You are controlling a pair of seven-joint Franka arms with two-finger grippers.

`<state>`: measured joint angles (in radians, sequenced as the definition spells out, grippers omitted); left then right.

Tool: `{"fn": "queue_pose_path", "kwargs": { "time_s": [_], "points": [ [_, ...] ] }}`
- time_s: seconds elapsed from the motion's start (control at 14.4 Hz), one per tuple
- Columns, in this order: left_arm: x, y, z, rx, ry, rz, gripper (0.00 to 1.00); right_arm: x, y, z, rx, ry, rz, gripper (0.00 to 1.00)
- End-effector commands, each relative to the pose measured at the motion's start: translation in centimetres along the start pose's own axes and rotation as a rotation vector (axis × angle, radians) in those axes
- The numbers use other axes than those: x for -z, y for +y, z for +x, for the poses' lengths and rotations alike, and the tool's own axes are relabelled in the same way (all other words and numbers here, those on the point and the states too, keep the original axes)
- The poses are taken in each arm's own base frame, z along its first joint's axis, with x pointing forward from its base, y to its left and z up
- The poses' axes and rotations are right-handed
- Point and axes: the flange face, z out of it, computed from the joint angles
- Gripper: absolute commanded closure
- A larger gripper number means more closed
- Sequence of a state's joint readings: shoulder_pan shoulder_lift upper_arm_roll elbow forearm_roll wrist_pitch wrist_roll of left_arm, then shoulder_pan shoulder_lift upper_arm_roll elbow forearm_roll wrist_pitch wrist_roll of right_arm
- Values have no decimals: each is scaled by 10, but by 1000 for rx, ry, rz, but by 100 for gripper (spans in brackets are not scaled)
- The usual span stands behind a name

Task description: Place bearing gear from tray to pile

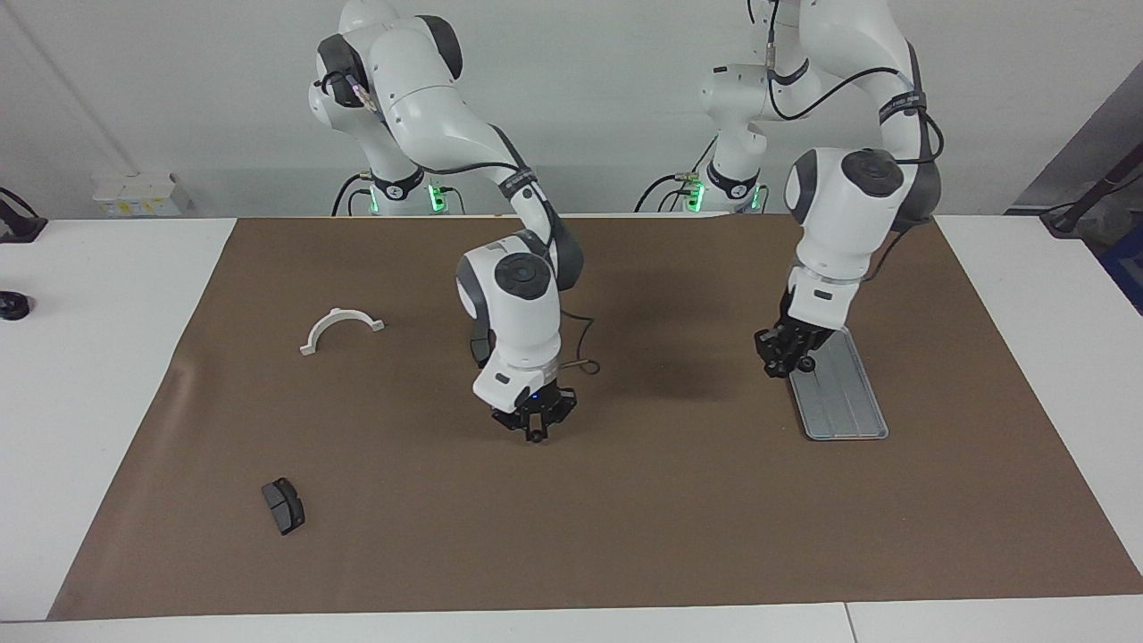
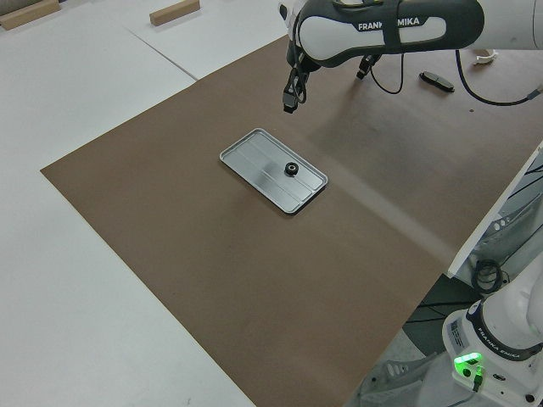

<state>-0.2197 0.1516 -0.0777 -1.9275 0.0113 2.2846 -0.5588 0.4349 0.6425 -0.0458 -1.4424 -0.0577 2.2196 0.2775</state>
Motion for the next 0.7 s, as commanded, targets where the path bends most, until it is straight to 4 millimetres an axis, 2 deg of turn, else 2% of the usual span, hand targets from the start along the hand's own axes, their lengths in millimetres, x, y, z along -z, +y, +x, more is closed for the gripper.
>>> {"fn": "queue_pose_path", "kwargs": {
  "time_s": [0.0,0.14,0.21,0.28,0.42,0.56,0.63],
  "points": [
    [-25,77,-23,24,25,-55,100,23,76,7,58,-46,-1,100],
    [-55,146,-36,72,10,-86,100,28,131,7,121,-78,13,100],
    [-68,174,-40,94,7,-102,100,29,162,7,145,-79,26,100],
    [-78,183,-41,103,10,-115,100,30,185,7,156,-79,42,100],
    [-95,206,-59,82,36,-180,100,27,224,3,150,-88,47,100],
    [-105,208,-70,73,40,-195,100,24,253,-6,146,-101,49,100],
    [-118,209,-72,71,31,-184,100,19,268,-13,141,-109,49,100]
  ]
}}
